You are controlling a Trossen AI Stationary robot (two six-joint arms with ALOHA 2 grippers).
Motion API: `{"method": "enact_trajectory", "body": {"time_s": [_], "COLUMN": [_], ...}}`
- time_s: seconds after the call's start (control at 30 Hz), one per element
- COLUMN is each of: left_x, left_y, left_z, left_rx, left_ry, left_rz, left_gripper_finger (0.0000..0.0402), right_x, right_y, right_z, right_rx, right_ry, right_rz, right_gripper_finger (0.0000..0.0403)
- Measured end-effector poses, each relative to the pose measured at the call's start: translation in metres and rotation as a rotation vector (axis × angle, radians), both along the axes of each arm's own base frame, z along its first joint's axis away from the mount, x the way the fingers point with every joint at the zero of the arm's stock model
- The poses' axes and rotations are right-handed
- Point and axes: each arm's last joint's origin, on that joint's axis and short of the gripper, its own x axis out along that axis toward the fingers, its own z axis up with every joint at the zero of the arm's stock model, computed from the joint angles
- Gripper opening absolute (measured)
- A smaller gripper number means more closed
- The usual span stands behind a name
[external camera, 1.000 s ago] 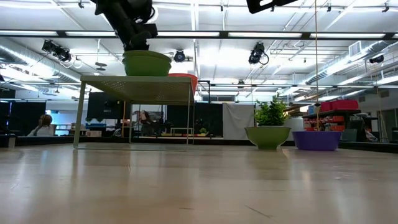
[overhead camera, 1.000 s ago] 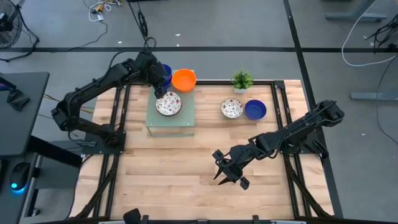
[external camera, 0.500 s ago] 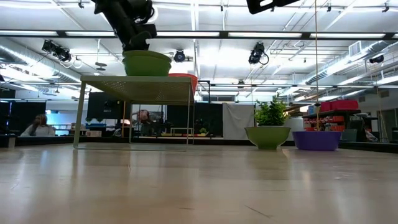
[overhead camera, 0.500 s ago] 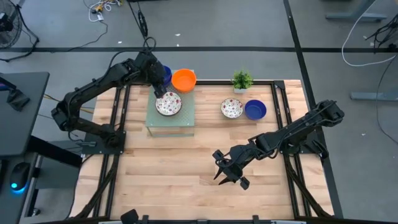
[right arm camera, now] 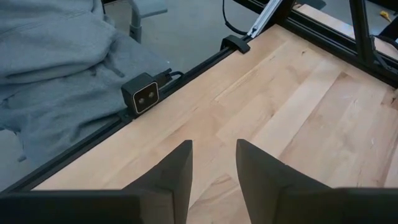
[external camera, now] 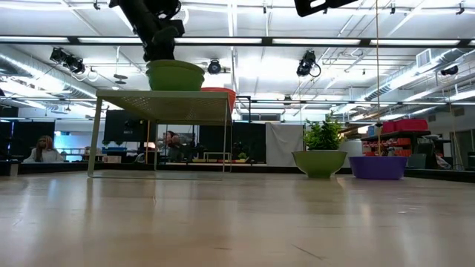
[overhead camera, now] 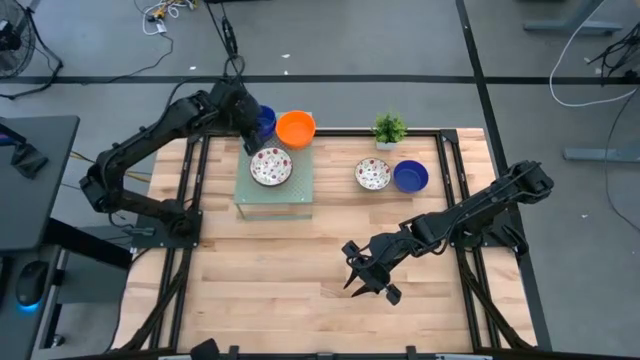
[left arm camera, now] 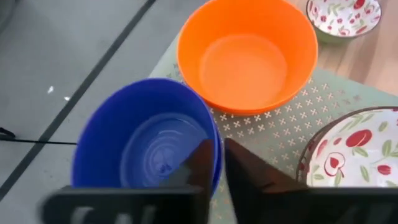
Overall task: Pick & Place Mini bowls
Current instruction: Stack the top left blue bowl on the stacked blue bowls on the shelf
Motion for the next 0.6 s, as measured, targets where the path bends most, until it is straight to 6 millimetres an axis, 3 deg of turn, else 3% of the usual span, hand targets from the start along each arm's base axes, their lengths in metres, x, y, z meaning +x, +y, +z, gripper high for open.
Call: {"method": "enact_trajectory", "body": {"time_s": [0.07,0.33,0.6], "left_x": [0.003,0.014,0.004], "left_y": [0.003,0.011,0.0], "left_z": [-0.004,-0.019,-0.003], "left_rx": [-0.013,-0.053,0.007], "left_ry": [0.01,0.05,0.016], "left_rz": [-0.005,-0.013,-0.001], "left_gripper_finger": [0.0012,0.0011,0.0011], "right_x": [0.0,0.0,-0.001], "right_y": [0.0,0.0,0.0], "right_z": [0.0,0.0,-0.001], "right_rx": [0.0,0.0,-0.006], "right_ry": [0.0,0.001,0.01], "right_rz": [0.0,0.0,-0.002], "right_gripper_finger": [0.0125,0.0125,0.0125]}}
